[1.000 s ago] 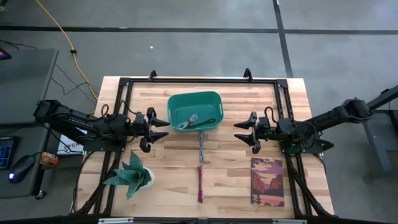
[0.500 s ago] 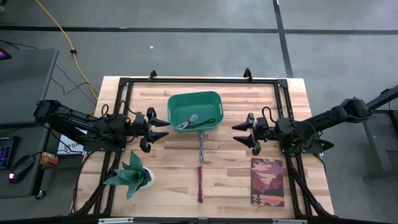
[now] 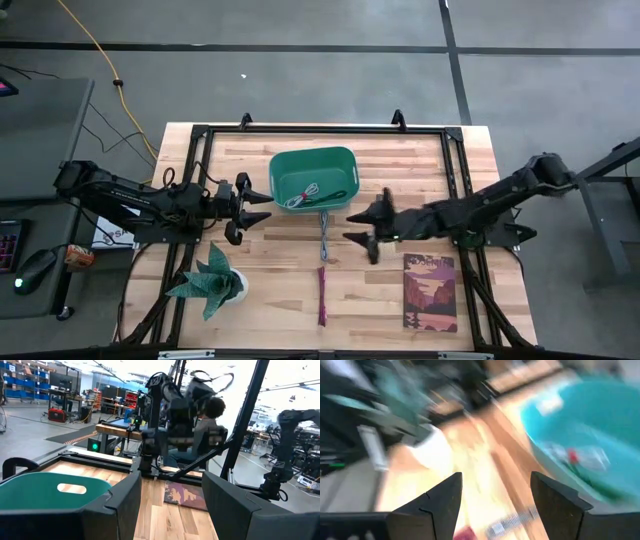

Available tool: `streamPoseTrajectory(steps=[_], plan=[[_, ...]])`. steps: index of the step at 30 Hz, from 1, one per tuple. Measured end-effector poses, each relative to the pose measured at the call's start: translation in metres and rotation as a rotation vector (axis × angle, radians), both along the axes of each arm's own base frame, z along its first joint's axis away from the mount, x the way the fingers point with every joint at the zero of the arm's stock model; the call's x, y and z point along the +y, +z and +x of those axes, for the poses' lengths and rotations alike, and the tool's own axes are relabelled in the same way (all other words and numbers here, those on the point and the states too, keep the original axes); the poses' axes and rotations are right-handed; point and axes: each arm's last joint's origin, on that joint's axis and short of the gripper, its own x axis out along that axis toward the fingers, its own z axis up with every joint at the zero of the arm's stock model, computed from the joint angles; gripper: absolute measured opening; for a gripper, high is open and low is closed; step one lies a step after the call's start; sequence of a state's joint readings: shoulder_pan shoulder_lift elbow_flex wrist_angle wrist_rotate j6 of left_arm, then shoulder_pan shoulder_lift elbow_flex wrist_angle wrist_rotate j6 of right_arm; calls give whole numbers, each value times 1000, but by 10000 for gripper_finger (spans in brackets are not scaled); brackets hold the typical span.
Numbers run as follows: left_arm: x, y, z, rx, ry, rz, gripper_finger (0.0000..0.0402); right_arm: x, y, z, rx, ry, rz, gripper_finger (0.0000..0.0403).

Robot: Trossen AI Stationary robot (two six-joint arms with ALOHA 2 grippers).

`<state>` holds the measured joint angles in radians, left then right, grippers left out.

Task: Pick and place USB-C Cables
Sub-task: Put the white and black charger cable into the green bin

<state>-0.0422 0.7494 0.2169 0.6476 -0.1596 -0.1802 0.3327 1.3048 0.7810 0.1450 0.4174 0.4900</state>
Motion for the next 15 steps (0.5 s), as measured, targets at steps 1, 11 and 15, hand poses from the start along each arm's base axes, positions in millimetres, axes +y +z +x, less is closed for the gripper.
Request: streamPoseTrajectory(steps=[1, 11, 15], plan=[[0, 0, 0, 0, 0, 0, 188, 2, -3, 6, 57, -48, 29, 227], [0, 0, 0, 4, 4, 35, 188, 35, -51, 68, 370, -390, 186, 227], [0, -1, 0, 15, 4, 35, 189, 46, -74, 94, 433, -467, 190, 227]])
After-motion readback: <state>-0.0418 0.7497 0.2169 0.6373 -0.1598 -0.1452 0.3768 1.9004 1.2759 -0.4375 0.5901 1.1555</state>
